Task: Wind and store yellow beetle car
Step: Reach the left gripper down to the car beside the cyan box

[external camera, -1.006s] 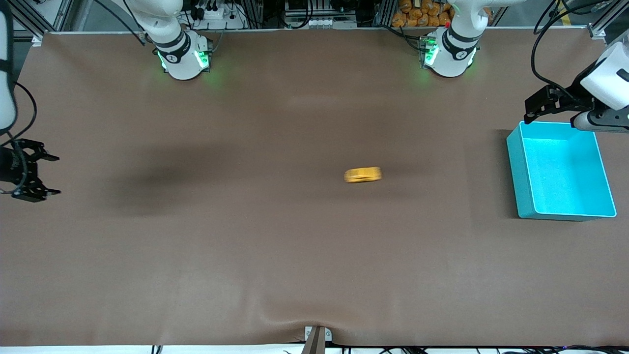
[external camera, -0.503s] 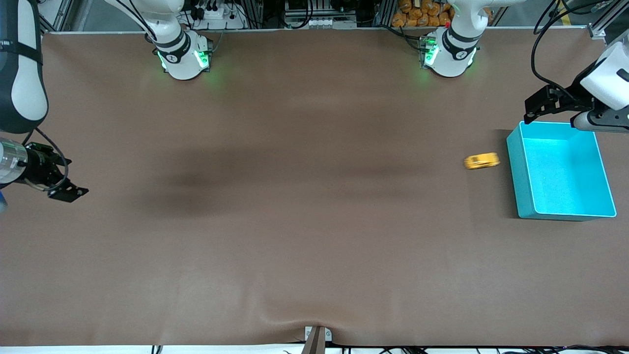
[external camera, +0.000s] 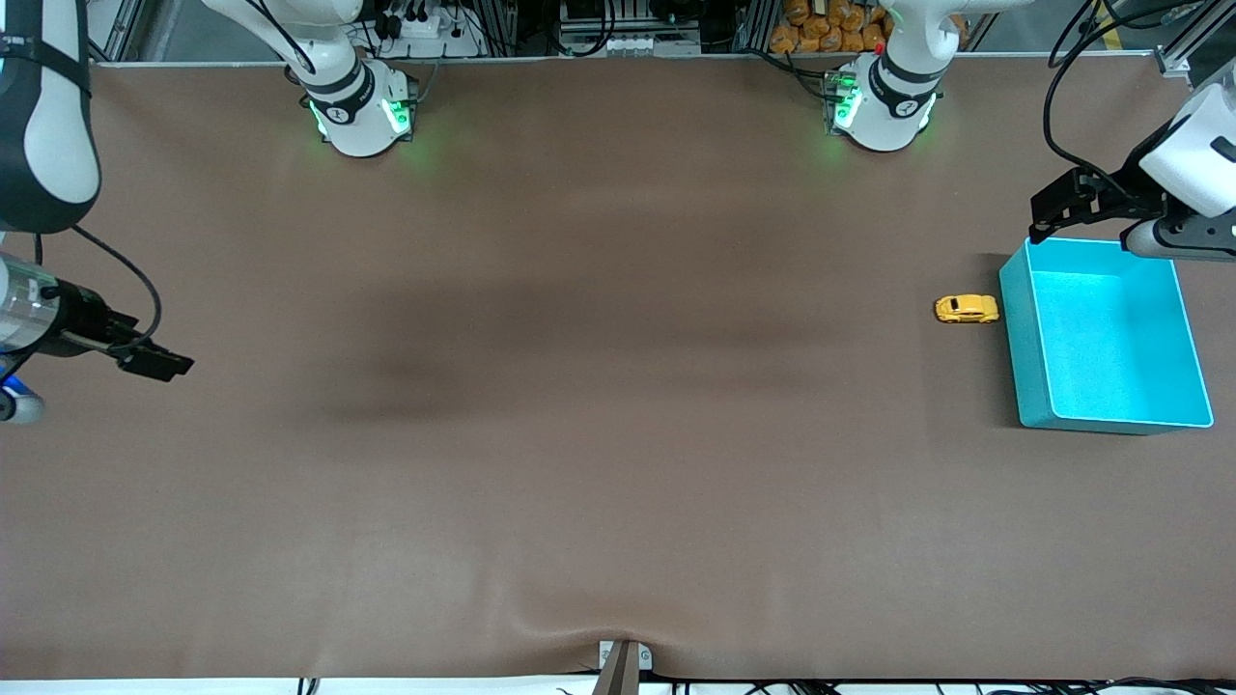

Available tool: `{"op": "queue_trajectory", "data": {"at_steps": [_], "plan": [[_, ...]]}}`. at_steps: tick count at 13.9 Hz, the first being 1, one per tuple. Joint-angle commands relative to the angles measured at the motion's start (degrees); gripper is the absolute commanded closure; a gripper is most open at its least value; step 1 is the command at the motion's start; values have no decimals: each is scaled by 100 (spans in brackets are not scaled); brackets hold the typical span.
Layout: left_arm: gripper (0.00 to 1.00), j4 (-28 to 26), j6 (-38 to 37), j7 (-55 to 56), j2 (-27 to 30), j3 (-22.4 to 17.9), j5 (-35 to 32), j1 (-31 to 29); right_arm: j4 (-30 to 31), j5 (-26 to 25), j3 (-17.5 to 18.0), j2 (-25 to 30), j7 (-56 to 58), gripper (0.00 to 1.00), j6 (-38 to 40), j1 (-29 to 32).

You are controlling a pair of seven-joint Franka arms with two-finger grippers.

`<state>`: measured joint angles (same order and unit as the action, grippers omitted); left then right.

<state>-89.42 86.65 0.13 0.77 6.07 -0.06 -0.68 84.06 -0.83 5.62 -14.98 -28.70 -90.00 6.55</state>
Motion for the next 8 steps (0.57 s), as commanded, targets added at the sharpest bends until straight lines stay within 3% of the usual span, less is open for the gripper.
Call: {"op": "queue_trajectory", "data": {"at_steps": [1, 5, 8], "plan": [[0, -5, -8, 14, -129, 25, 41, -72, -91, 101, 0, 74, 854, 0, 229, -31], [0, -49, -279, 327, -489, 25, 94, -283, -65, 450, 1, 250, 3357, 0, 238, 100], [0, -329, -298, 1532, -779, 78, 24, -213, 67, 663, 9, 636, 3467, 0, 290, 145]]}}
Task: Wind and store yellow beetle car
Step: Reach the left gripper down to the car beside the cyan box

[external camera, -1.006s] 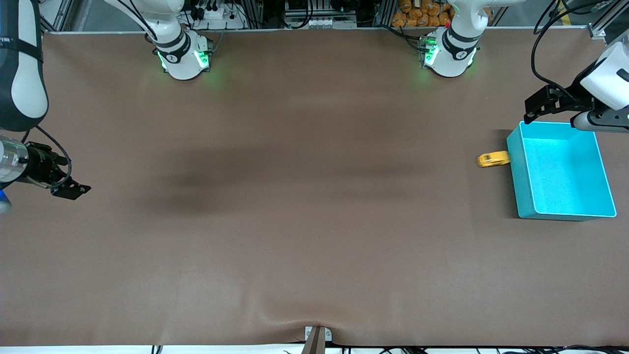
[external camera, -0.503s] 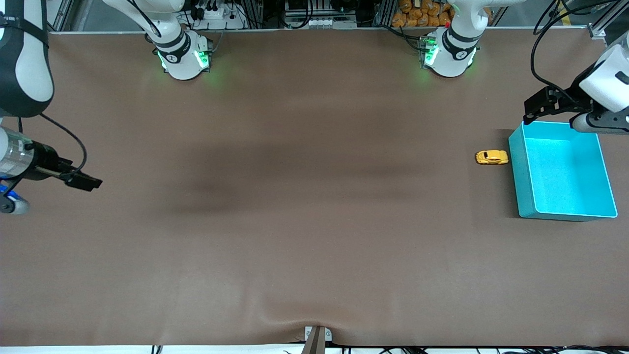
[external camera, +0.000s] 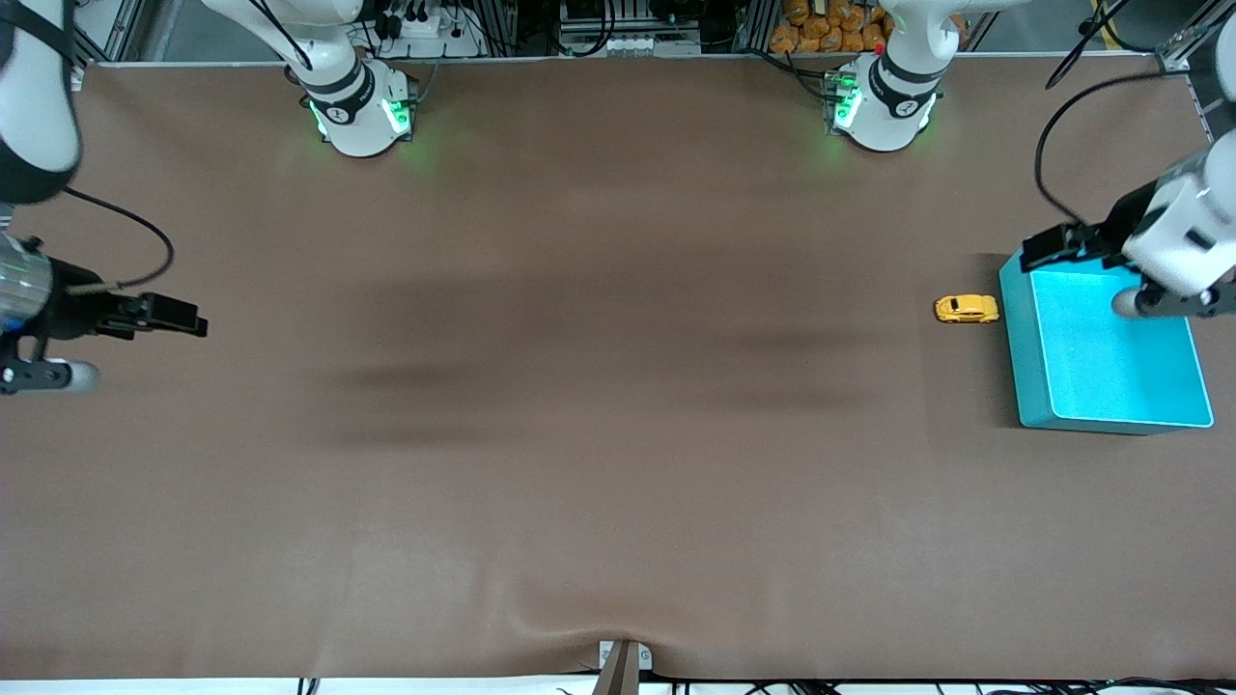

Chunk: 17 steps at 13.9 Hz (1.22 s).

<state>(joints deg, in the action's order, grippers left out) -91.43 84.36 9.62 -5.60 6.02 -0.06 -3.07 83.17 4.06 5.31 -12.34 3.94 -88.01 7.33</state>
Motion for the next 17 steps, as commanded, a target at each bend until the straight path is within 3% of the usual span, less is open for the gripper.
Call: {"op": "queue_trajectory", "data": {"at_steps": [1, 4, 7, 9, 10, 17], "plan": [[0, -304, 1, 681, -152, 83, 23, 0, 226, 174, 40, 512, 204, 0, 99, 59], [0, -1032, 492, 752, -12, 75, 23, -53, 708, 174, 49, 1065, 213, 0, -6, -20], [0, -2287, 1737, 1452, 270, 110, 23, -97, 1165, 139, -152, 1523, 204, 0, -85, -240], [0, -2913, 2450, 1936, 244, 162, 32, -97, 1263, 130, -695, 1594, 204, 0, -120, -730], [0, -3185, 2854, 2191, 209, 162, 32, -106, 1263, 95, -785, 1594, 204, 0, -138, -846], [0, -4759, 5254, 4071, 173, 154, 41, -334, 939, -37, -664, 1419, 257, 0, -305, -611]]}}
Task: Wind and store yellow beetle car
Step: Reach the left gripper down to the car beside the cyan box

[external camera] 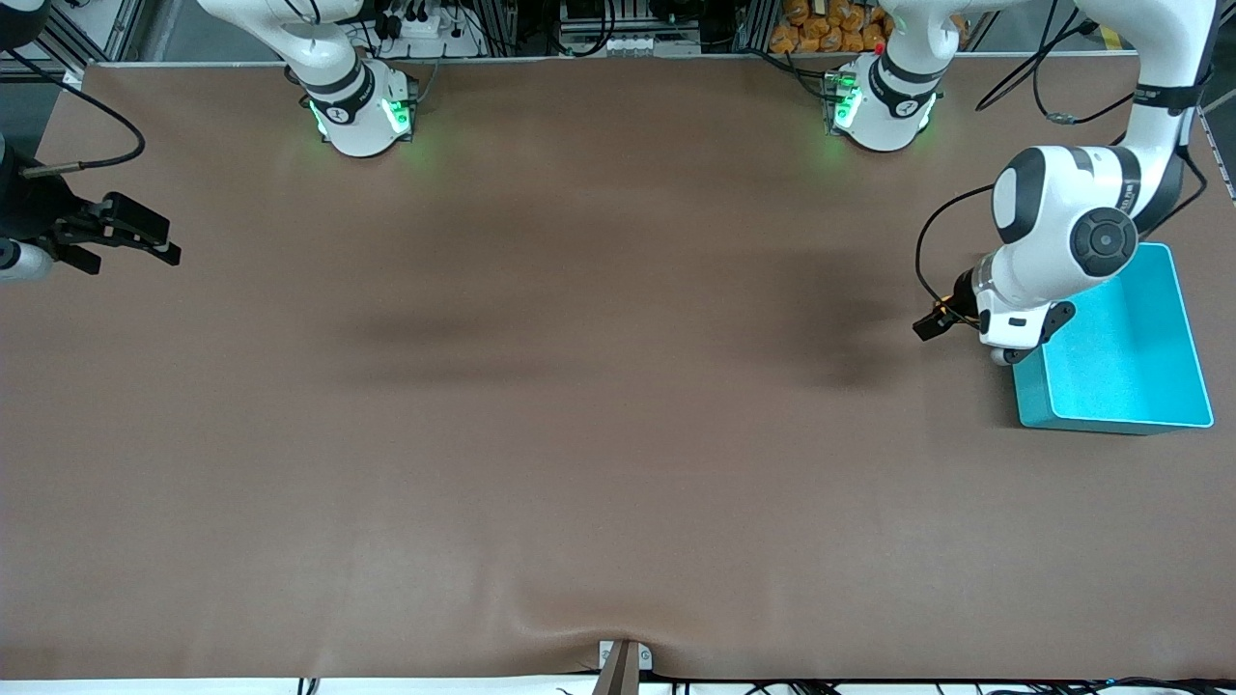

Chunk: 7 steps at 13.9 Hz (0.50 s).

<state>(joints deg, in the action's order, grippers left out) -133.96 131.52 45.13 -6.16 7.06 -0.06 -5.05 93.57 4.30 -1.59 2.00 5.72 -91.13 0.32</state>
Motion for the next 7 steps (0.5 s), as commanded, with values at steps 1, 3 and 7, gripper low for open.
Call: {"op": "queue_trajectory", "data": {"at_steps": [1, 3, 7], "plan": [[0, -735, 942, 845, 220, 50, 41, -267, -189, -131, 210, -33, 70, 0, 8, 187], [0, -1105, 1532, 1128, 159, 50, 41, -522, -251, -438, 405, -33, -18, 0, -1, 215], [0, -1589, 2298, 1129, 150, 59, 41, -1331, -375, -422, 414, -16, -149, 0, 17, 206]]}}
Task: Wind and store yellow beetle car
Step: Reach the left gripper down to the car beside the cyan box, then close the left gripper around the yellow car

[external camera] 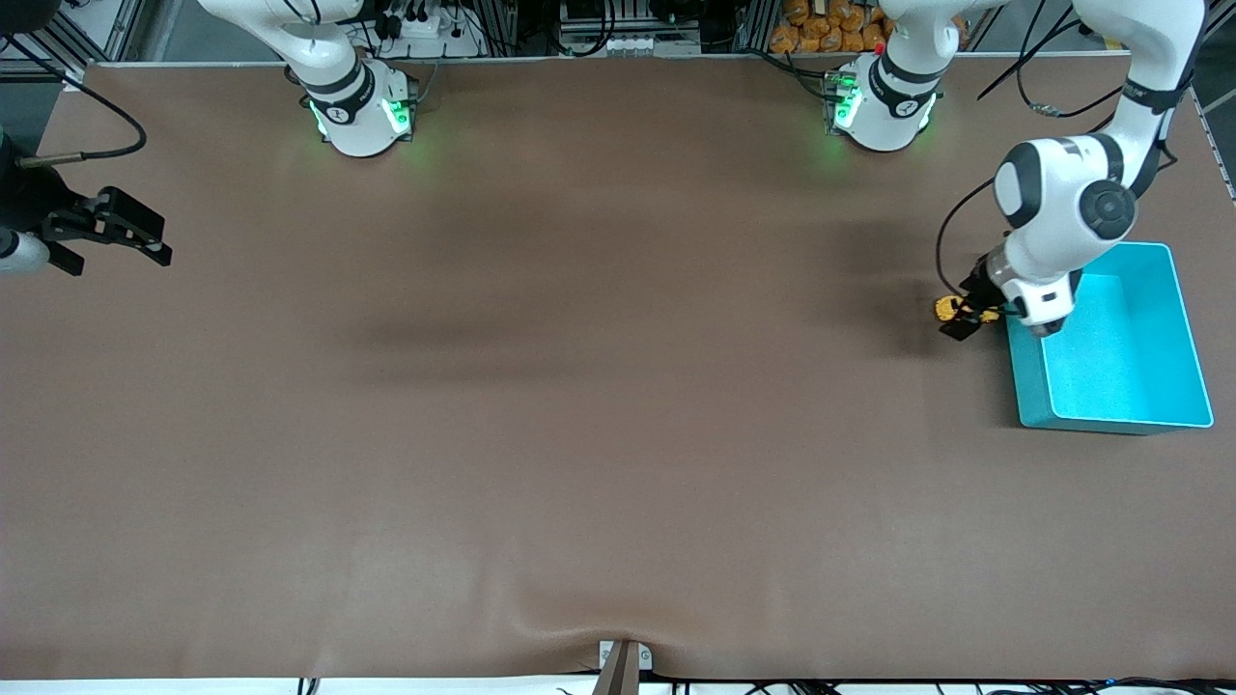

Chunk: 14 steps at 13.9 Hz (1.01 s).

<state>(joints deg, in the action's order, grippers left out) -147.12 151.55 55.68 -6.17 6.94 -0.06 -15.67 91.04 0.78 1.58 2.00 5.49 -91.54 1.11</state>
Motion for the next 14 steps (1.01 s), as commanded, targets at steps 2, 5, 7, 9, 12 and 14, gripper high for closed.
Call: {"op": "queue_trajectory", "data": {"at_steps": [2, 5, 7, 9, 12, 14], "plan": [[0, -300, 427, 249, 143, 71, 41, -410, -113, -87, 106, -16, -319, 0, 84, 100], [0, -291, 497, 741, 134, 79, 67, -410, -104, -87, 106, -16, -320, 0, 110, 118], [0, -291, 655, 901, 12, 79, 68, -401, -104, -87, 106, -16, -320, 0, 110, 109], [0, -300, 883, 927, -138, 79, 76, -410, -104, -87, 106, -33, -320, 0, 102, 135], [0, -291, 999, 980, -419, 79, 76, -410, -96, -87, 106, -33, -311, 0, 119, 144], [0, -282, 1016, 971, -586, 71, 76, -410, -87, -87, 106, -33, -320, 0, 119, 144]]}}
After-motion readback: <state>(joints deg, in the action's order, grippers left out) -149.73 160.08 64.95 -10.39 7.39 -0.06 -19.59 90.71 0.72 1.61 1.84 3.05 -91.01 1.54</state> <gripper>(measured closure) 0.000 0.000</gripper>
